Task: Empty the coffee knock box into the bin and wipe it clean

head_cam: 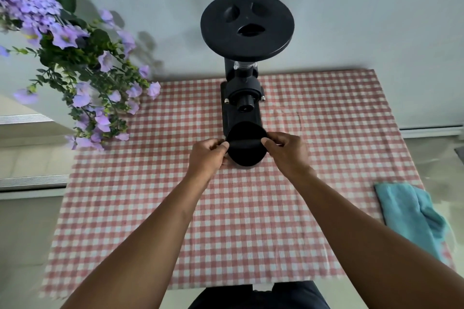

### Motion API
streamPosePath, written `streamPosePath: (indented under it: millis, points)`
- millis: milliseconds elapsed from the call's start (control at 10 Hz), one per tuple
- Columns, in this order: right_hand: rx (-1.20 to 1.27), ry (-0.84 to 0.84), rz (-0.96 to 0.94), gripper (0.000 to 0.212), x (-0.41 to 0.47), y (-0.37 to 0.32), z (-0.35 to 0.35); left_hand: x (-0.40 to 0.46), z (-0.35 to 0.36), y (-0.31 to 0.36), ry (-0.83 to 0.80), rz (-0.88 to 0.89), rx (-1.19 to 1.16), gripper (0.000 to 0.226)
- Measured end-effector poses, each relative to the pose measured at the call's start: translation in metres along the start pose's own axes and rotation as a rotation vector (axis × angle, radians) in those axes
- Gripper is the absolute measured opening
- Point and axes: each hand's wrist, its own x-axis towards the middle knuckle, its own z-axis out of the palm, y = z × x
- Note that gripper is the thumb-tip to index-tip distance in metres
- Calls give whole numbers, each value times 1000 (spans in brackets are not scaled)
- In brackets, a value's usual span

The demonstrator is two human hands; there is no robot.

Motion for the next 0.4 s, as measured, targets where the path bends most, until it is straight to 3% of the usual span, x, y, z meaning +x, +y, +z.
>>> streamPosePath:
  millis: [200, 300, 400]
  points:
    - [-26, 4, 15, 35, -5, 2, 3, -9, 1, 3, -3, 7, 7, 29]
    - [101, 7, 43, 54, -14, 9, 2, -19, -1, -2, 11, 37, -37, 39]
    - [173, 10, 111, 51, -25, 17, -3, -41, -2, -10, 14, 36, -30, 39]
